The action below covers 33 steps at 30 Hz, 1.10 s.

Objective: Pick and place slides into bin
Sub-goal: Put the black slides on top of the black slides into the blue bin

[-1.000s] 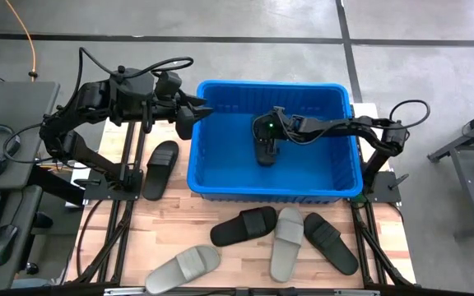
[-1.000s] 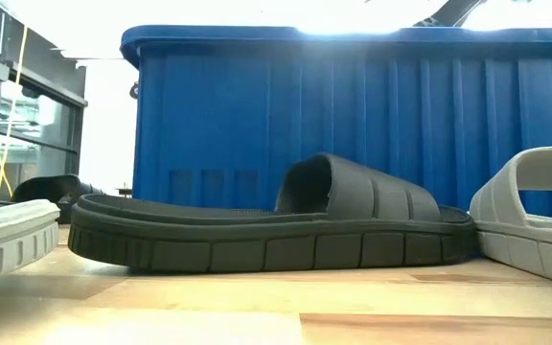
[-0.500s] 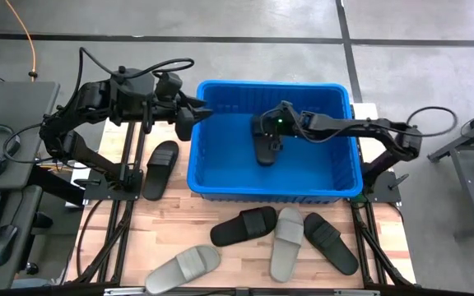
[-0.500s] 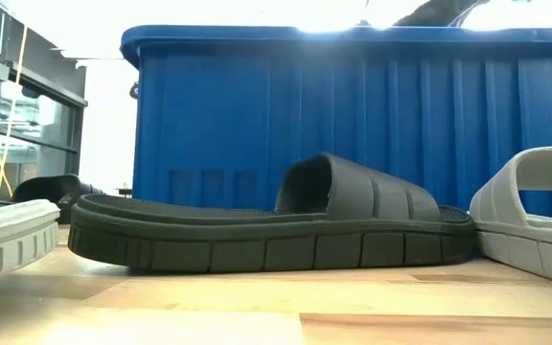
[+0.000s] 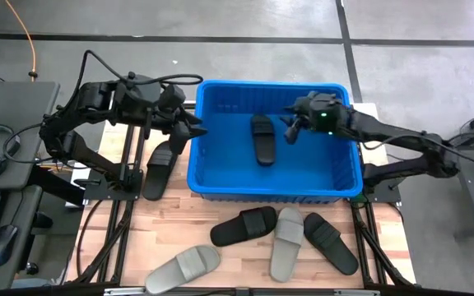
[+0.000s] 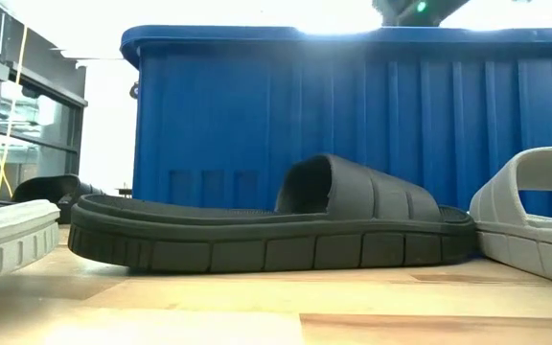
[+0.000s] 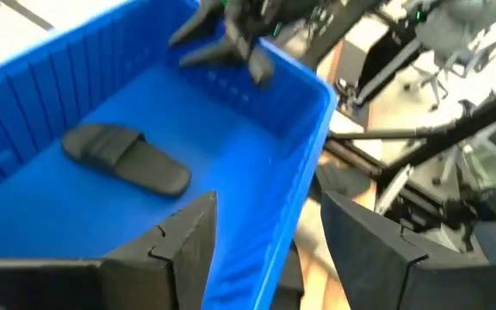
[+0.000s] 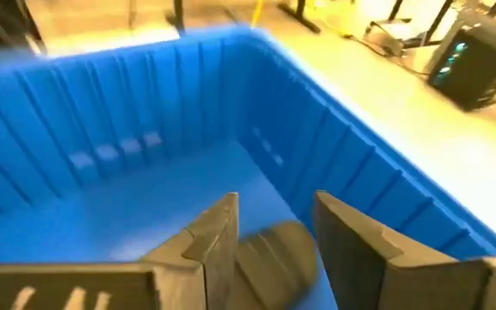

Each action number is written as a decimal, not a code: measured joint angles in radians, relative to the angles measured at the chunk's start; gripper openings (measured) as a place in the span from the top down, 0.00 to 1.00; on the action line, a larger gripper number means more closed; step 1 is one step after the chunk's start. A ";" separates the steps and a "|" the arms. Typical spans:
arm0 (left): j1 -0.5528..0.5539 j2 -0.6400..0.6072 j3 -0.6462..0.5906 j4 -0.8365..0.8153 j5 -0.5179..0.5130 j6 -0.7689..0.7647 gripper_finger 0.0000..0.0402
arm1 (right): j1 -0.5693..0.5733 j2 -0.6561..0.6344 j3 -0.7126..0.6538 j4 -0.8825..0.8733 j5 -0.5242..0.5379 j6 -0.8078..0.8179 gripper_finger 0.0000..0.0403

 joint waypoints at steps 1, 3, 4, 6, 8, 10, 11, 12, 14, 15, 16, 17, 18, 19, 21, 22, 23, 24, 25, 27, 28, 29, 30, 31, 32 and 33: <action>0.000 0.000 0.000 -0.015 0.009 0.000 0.51 | 0.000 -0.019 0.000 -0.002 -0.025 0.034 0.65; 0.000 0.000 0.000 -0.046 0.031 -0.004 0.51 | 0.000 -0.055 0.000 0.000 -0.080 0.102 0.65; 0.000 0.000 0.000 -0.065 0.044 -0.004 0.51 | 0.000 -0.073 0.000 -0.001 -0.106 0.140 0.65; 0.000 0.000 0.000 -0.106 0.071 -0.007 0.51 | 0.000 -0.108 0.000 0.000 -0.154 0.207 0.65; -0.001 0.000 0.000 -0.153 0.096 -0.012 0.51 | 0.000 -0.143 0.000 0.011 -0.207 0.264 0.65; -0.014 0.000 0.000 -0.184 0.116 -0.017 0.51 | 0.001 -0.172 0.000 0.028 -0.260 0.320 0.65; -0.024 0.000 0.000 -0.191 0.118 -0.020 0.51 | 0.003 -0.185 0.000 0.042 -0.290 0.346 0.65; -0.034 -0.001 0.000 -0.194 0.119 -0.022 0.51 | 0.008 -0.196 0.000 0.056 -0.318 0.371 0.65; -0.059 -0.010 0.000 -0.203 0.126 -0.030 0.51 | 0.022 -0.214 0.000 0.079 -0.367 0.412 0.65; -0.075 -0.015 0.000 -0.205 0.127 -0.041 0.51 | 0.034 -0.220 0.000 0.090 -0.382 0.432 0.65; -0.097 -0.018 0.001 -0.208 0.126 -0.054 0.51 | 0.047 -0.226 0.000 0.096 -0.390 0.447 0.65; -0.122 -0.023 0.002 -0.214 0.125 -0.067 0.51 | 0.062 -0.231 0.000 0.101 -0.391 0.462 0.65; -0.147 -0.024 0.001 -0.225 0.119 -0.083 0.51 | 0.079 -0.234 0.000 0.109 -0.391 0.470 0.65; -0.173 -0.024 0.001 -0.232 0.104 -0.100 0.51 | 0.097 -0.235 0.000 0.123 -0.390 0.481 0.65; -0.235 -0.024 0.001 -0.244 0.065 -0.146 0.51 | 0.135 -0.235 0.000 0.140 -0.381 0.489 0.65; -0.266 -0.024 0.001 -0.252 0.042 -0.172 0.51 | 0.156 -0.235 0.000 0.152 -0.366 0.490 0.65; -0.296 -0.024 0.001 -0.260 0.016 -0.197 0.51 | 0.179 -0.236 0.000 0.166 -0.351 0.490 0.65; -0.322 -0.025 0.001 -0.267 -0.011 -0.223 0.51 | 0.203 -0.236 0.000 0.178 -0.337 0.490 0.65; -0.348 -0.025 0.001 -0.274 -0.036 -0.254 0.51 | 0.224 -0.236 0.000 0.188 -0.317 0.490 0.65; -0.398 -0.025 0.001 -0.286 -0.091 -0.326 0.51 | 0.265 -0.236 0.000 0.212 -0.285 0.490 0.65; -0.422 -0.024 0.001 -0.288 -0.122 -0.362 0.51 | 0.283 -0.236 0.000 0.224 -0.273 0.489 0.65; -0.447 -0.024 0.001 -0.287 -0.157 -0.401 0.51 | 0.299 -0.236 0.000 0.237 -0.264 0.489 0.65; -0.473 -0.024 0.001 -0.286 -0.191 -0.442 0.51 | 0.314 -0.236 0.000 0.248 -0.257 0.489 0.65; -0.500 -0.024 0.001 -0.285 -0.223 -0.479 0.51 | 0.330 -0.236 0.000 0.260 -0.247 0.490 0.65; -0.526 -0.024 0.001 -0.285 -0.255 -0.518 0.51 | 0.347 -0.236 0.000 0.273 -0.245 0.492 0.65; -0.552 -0.022 0.000 -0.285 -0.283 -0.556 0.51 | 0.365 -0.236 0.000 0.287 -0.239 0.494 0.65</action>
